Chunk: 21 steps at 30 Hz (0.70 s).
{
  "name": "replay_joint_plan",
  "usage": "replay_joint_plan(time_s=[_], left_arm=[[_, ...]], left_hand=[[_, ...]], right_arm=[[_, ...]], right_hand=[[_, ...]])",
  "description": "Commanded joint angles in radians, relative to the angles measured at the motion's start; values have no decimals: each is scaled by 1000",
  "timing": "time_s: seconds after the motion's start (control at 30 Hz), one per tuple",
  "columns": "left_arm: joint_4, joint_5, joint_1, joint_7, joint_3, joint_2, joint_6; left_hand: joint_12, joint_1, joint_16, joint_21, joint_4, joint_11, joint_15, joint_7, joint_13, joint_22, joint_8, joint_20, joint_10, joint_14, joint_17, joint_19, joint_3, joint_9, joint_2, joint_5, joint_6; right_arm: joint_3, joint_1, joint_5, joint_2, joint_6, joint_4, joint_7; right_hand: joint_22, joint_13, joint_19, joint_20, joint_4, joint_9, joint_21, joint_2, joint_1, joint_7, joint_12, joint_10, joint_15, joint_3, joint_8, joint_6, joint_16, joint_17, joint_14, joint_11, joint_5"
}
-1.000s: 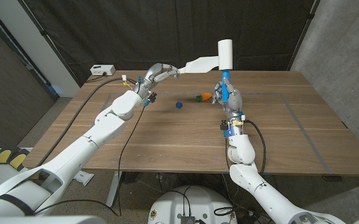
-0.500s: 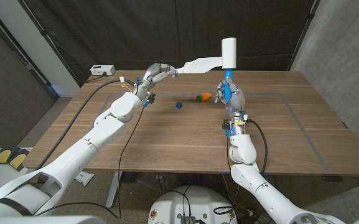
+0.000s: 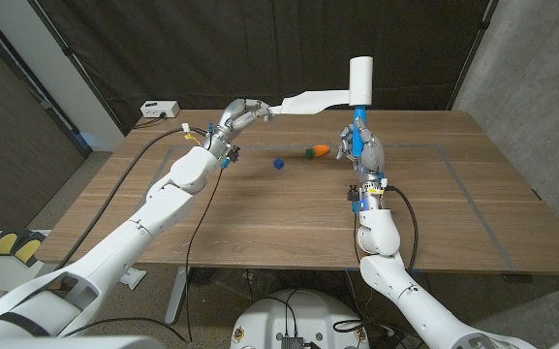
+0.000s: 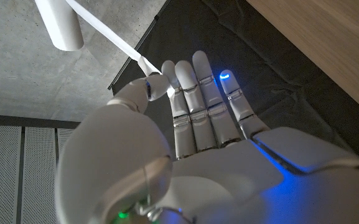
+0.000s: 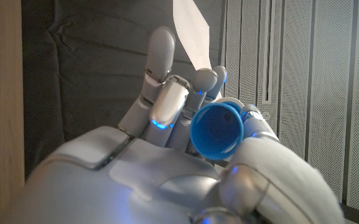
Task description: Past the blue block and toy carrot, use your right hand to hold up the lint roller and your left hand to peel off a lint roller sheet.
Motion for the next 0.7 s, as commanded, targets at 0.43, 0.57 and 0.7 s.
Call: replay_joint_plan(time_s=[0.43,0.57,0.7], left_arm=[[42,-51,39,-8,-32,-22,-91],[51,-65,50,-7,-40,-30,-115],[58,-76,63,-3,-50,-38,-139]], left_hand=[[-1,-54,-4,69,-36,29,7,120,8,2,343,19,68,71,30,-6,306,63,-60,102,175],[-3,-73,0,98,-46,41,21,120,8,4,373,29,91,94,39,-10,370,110,-84,133,199],[0,-87,12,135,-60,54,35,119,20,10,405,38,107,108,59,-19,431,175,-109,153,212]], right_arm=[[10,-10,-54,11,8,-12,-46],[7,-3,-55,14,11,-3,-46],[6,2,-58,18,15,4,-46]], right_hand=[[0,-8,0,-3,201,-4,6,11,-4,12,4,145,-3,210,13,178,6,2,0,90,5],[0,5,-1,-3,201,-7,6,11,-5,14,11,141,-3,211,16,178,6,2,1,90,5],[0,-9,-1,-3,201,-2,7,11,-6,13,5,146,-3,211,20,174,6,2,1,90,5]])
